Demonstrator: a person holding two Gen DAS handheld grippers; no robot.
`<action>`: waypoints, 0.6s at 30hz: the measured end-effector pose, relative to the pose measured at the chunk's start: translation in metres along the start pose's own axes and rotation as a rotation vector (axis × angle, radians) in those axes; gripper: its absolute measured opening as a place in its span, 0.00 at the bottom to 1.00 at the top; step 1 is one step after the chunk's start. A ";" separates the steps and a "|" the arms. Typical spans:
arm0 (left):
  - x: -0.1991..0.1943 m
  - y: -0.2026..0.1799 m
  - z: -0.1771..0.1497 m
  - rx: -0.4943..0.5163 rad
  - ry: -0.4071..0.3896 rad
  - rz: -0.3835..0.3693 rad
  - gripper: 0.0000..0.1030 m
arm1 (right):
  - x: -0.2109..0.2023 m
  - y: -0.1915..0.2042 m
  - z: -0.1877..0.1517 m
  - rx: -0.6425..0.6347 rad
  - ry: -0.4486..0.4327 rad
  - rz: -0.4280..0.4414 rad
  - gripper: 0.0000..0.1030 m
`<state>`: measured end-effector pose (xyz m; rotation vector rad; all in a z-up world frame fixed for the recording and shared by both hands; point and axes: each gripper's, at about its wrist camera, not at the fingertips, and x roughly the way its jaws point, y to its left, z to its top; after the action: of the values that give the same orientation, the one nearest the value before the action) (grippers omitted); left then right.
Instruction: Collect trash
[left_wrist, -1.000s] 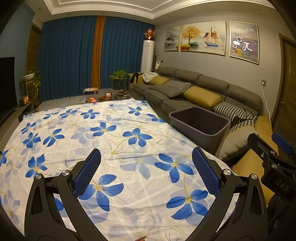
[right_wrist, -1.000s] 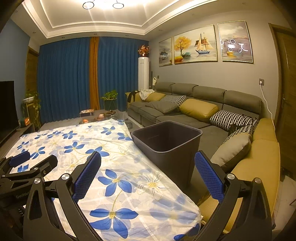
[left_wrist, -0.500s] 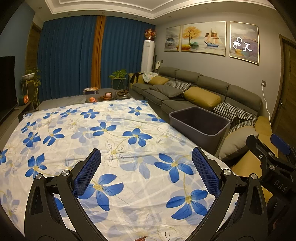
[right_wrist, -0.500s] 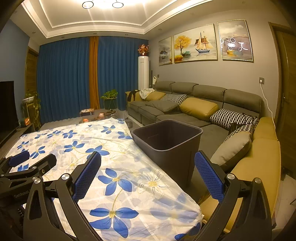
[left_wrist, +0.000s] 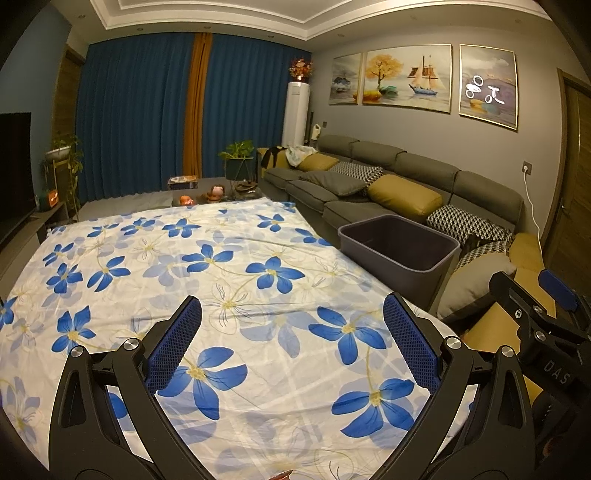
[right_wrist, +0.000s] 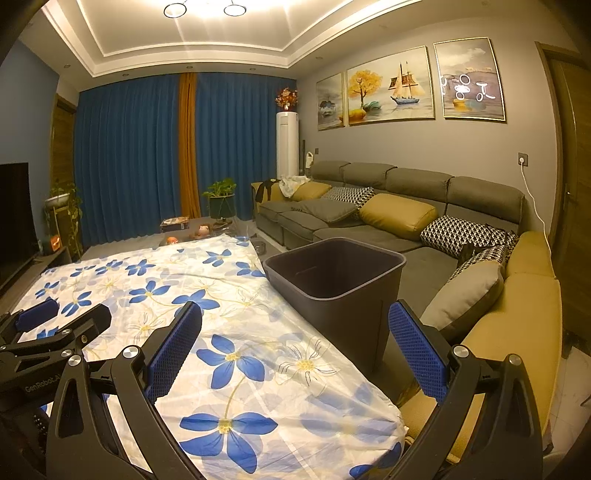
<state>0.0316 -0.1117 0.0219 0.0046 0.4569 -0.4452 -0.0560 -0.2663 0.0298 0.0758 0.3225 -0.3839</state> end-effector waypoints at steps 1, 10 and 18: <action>0.000 0.000 0.000 0.000 -0.001 0.000 0.94 | 0.000 0.001 0.000 0.000 0.000 0.001 0.95; -0.001 0.000 0.001 -0.001 0.000 0.002 0.94 | 0.000 0.001 0.000 0.000 0.000 0.002 0.95; -0.003 0.000 0.002 -0.007 0.000 0.004 0.94 | 0.000 0.002 0.000 0.000 0.001 0.005 0.95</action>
<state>0.0306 -0.1106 0.0250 -0.0017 0.4585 -0.4399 -0.0553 -0.2649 0.0293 0.0766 0.3230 -0.3787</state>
